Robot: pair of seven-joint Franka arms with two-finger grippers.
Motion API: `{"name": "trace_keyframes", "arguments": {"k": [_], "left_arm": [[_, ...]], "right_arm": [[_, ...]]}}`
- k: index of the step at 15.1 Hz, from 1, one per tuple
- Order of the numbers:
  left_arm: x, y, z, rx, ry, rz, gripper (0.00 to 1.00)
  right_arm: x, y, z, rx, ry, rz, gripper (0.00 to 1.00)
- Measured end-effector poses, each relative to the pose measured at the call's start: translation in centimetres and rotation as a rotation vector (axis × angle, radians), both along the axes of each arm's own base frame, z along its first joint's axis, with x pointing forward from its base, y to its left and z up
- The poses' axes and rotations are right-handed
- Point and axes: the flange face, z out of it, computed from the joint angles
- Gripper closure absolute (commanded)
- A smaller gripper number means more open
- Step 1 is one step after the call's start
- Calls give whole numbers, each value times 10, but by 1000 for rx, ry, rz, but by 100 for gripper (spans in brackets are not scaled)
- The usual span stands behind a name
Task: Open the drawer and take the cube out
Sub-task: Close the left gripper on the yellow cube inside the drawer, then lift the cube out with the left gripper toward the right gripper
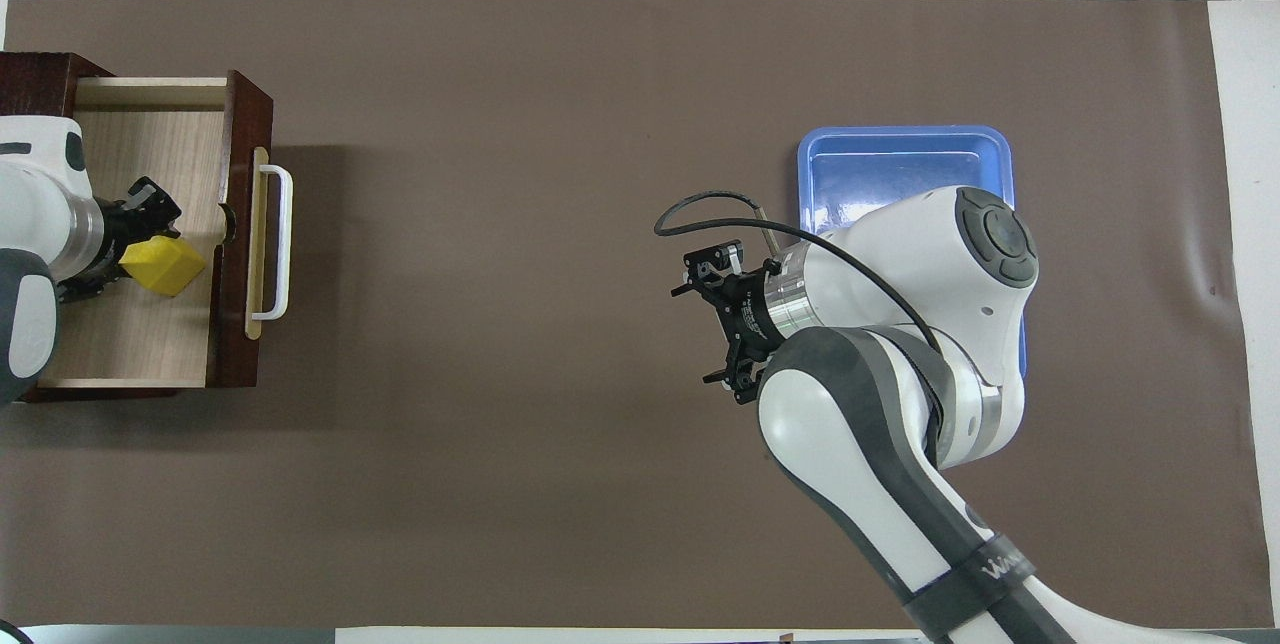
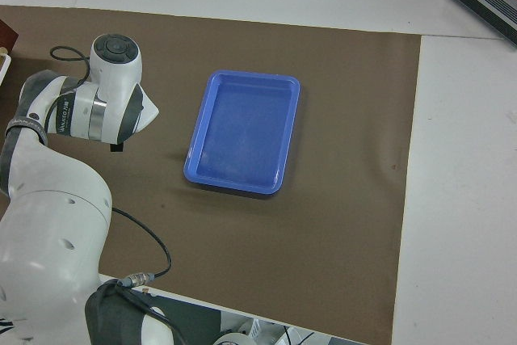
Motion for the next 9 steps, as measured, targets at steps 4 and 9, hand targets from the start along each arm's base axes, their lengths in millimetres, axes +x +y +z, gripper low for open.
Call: {"name": "trace_keyframes", "arguments": {"k": [4, 9], "left_arm": [[22, -2, 42, 11, 54, 41, 100], [35, -76, 99, -21, 75, 180, 100]], "right_arm": [[0, -1, 0, 0, 0, -2, 0], [1, -2, 0, 0, -1, -5, 0]]}}
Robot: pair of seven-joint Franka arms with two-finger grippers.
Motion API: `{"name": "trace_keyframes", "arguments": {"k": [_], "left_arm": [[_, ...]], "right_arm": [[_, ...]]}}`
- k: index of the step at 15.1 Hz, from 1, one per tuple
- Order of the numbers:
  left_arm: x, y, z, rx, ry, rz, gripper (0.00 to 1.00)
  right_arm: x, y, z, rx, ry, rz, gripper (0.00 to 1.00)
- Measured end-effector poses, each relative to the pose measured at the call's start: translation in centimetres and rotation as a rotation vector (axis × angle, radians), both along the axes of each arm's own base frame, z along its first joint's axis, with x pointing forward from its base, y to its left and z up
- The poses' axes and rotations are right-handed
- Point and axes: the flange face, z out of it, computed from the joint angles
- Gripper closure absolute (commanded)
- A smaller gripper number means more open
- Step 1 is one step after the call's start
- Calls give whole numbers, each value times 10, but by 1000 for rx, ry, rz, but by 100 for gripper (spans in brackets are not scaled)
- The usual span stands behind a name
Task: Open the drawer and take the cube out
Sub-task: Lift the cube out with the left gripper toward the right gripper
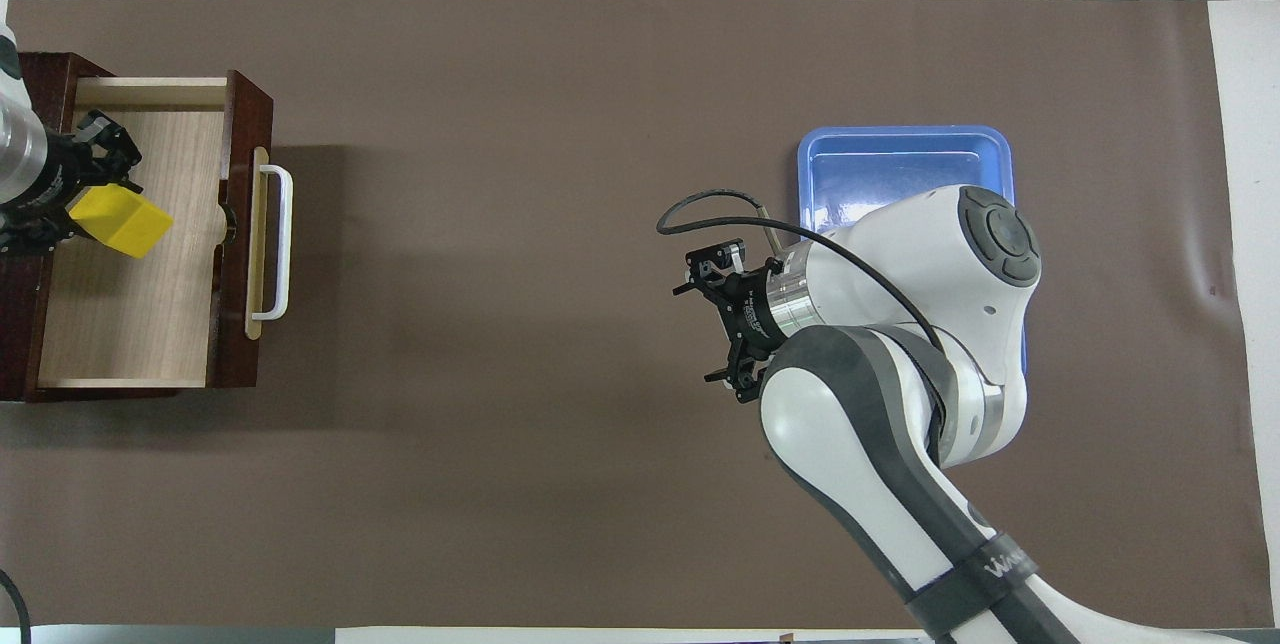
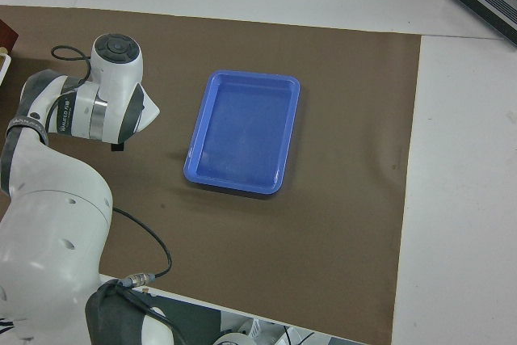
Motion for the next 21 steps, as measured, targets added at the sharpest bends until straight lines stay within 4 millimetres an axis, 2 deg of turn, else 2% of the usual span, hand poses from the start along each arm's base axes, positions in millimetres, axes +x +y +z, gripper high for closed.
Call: {"name": "trace_keyframes", "arguments": {"k": [3, 9, 11, 14, 16, 18, 21], "left_arm": [[-11, -65, 10, -47, -30, 162, 100], [-47, -181, -4, -126, -46, 544, 100], [-60, -217, -16, -163, -70, 653, 100], [-90, -272, -52, -192, -91, 708, 100], [-103, -289, -68, -208, -102, 728, 100], [-105, -291, -71, -216, -107, 737, 100], [-105, -288, -66, -224, -115, 743, 100]], "right_arm": [[0, 0, 0, 0, 0, -1, 0], [1, -2, 0, 0, 0, -4, 0], [1, -3, 0, 0, 0, -5, 0], [1, -1, 1, 34, 17, -29, 0], [0, 0, -1, 50, 29, -42, 0], [-1, 0, -8, 56, 39, -54, 0], [1, 2, -27, 58, 75, -68, 0]]}}
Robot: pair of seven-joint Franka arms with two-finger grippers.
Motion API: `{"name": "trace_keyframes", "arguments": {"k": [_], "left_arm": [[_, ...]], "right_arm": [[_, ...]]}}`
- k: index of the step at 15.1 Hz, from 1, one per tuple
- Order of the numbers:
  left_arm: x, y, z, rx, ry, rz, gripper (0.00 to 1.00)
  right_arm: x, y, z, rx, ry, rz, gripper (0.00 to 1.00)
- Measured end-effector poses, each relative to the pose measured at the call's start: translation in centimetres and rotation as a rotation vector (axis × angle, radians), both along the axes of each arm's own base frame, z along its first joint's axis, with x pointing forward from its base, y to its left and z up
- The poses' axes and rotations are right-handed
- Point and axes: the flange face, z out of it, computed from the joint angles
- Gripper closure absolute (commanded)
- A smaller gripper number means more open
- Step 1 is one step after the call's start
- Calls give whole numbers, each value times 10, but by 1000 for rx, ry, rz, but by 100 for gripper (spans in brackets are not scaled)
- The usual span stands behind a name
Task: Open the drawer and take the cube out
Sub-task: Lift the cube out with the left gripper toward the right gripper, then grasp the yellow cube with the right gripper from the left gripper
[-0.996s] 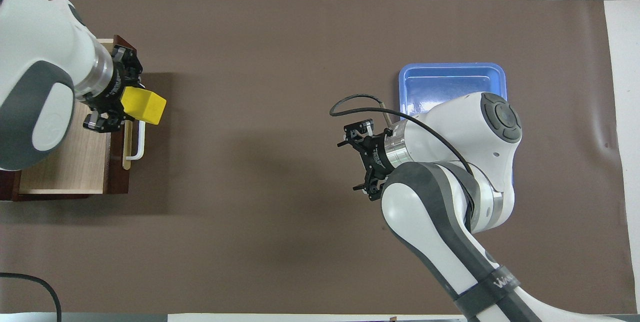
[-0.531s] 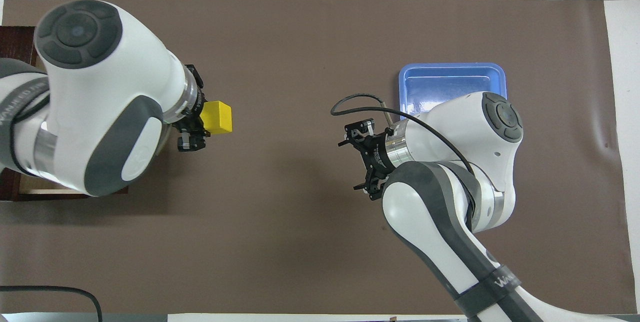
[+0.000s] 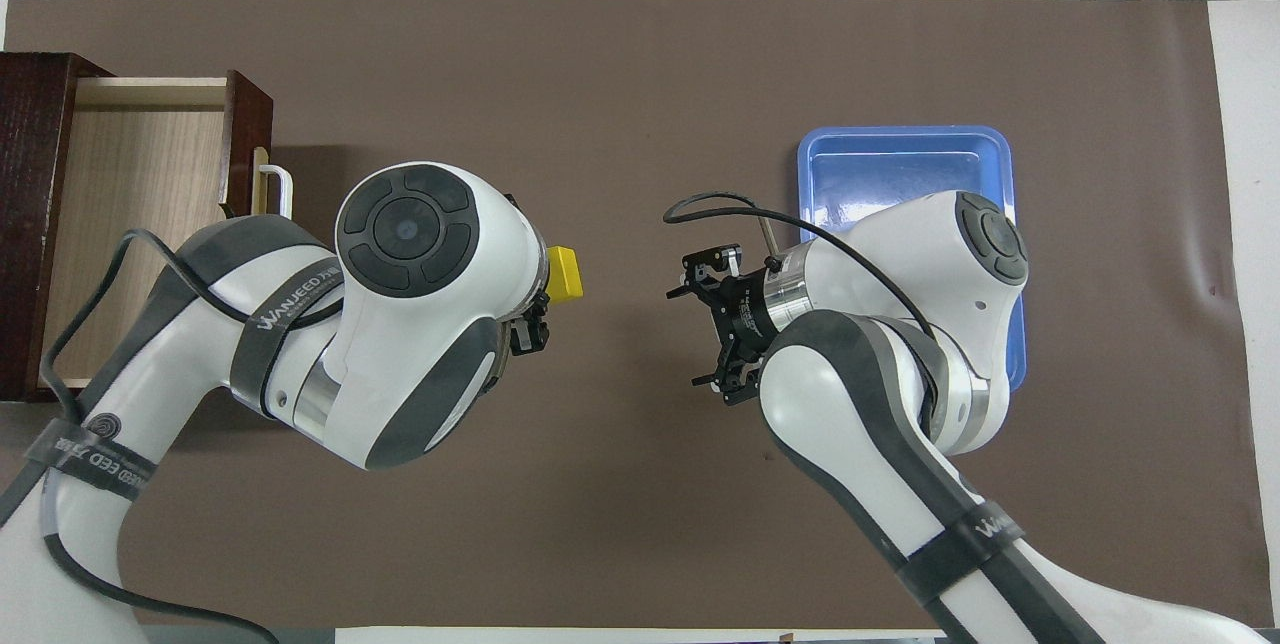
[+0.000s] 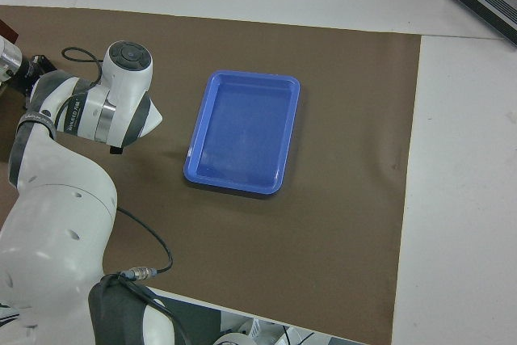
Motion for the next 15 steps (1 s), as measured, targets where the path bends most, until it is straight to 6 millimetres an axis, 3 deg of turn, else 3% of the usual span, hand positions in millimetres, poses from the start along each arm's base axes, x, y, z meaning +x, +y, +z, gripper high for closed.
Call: {"name": "trace_keyframes", "arguments": {"k": [3, 8, 15], "left_arm": [[-6, -10, 4, -17, -16, 24, 100], [-19, -25, -3, -17, -11, 25, 100], [-21, -19, -9, -6, -1, 33, 100]], "right_arm": [[9, 17, -15, 33, 33, -13, 0], [20, 56, 9, 76, 11, -21, 0], [19, 67, 8, 69, 13, -51, 0]]}}
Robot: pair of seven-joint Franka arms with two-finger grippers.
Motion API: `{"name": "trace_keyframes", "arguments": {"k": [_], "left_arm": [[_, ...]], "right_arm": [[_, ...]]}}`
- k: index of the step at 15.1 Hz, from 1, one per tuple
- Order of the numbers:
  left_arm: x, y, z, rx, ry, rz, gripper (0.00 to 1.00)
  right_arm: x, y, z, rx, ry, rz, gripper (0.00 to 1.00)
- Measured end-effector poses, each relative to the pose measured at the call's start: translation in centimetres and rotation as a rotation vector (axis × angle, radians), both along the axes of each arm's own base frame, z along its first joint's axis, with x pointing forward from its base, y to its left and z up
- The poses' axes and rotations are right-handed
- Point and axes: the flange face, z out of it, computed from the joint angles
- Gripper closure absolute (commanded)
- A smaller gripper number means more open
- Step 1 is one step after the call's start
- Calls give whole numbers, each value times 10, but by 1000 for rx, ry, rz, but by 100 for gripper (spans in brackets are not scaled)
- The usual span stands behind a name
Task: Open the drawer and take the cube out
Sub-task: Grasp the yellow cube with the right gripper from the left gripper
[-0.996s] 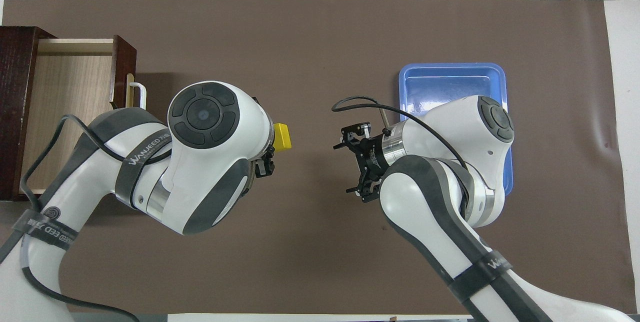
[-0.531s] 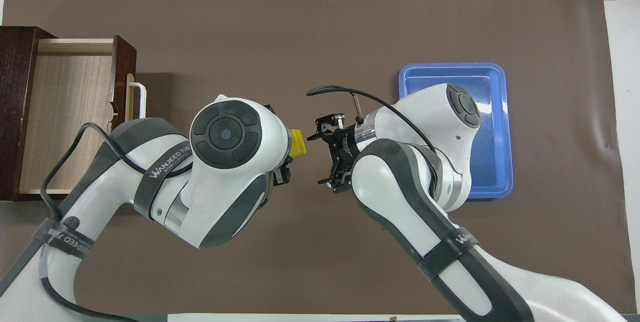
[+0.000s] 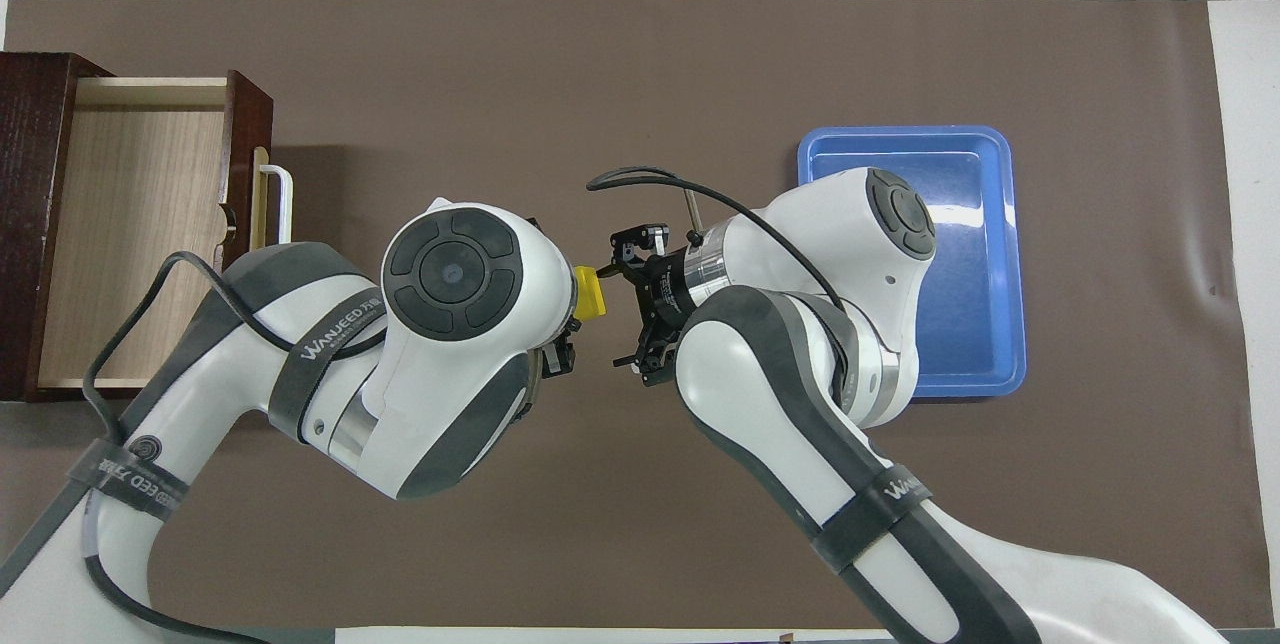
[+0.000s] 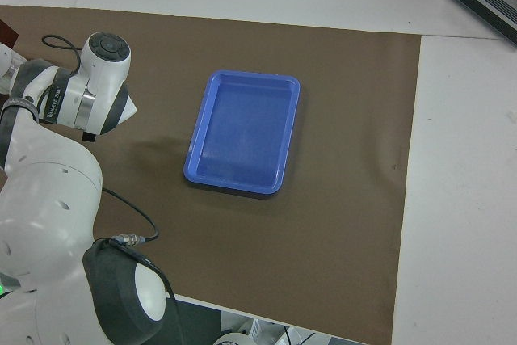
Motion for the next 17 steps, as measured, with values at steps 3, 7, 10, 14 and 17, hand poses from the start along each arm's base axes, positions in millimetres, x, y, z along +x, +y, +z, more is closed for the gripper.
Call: {"name": "trace_keyframes", "arguments": {"k": [3, 7, 10, 14, 17], "left_arm": [[-2, -2, 1, -1, -1, -4, 100], [-7, -8, -2, 2, 3, -18, 100], [-8, -8, -3, 3, 5, -18, 100], [-8, -8, -3, 3, 5, -19, 100], [-8, -8, -4, 3, 6, -19, 100]], "right_arm": [[6, 0, 4, 5, -23, -14, 0], [13, 3, 14, 16, -52, -23, 0], [12, 5, 11, 14, -48, -19, 0], [7, 13, 6, 11, -41, -5, 0], [8, 12, 6, 10, -42, -7, 14]]}}
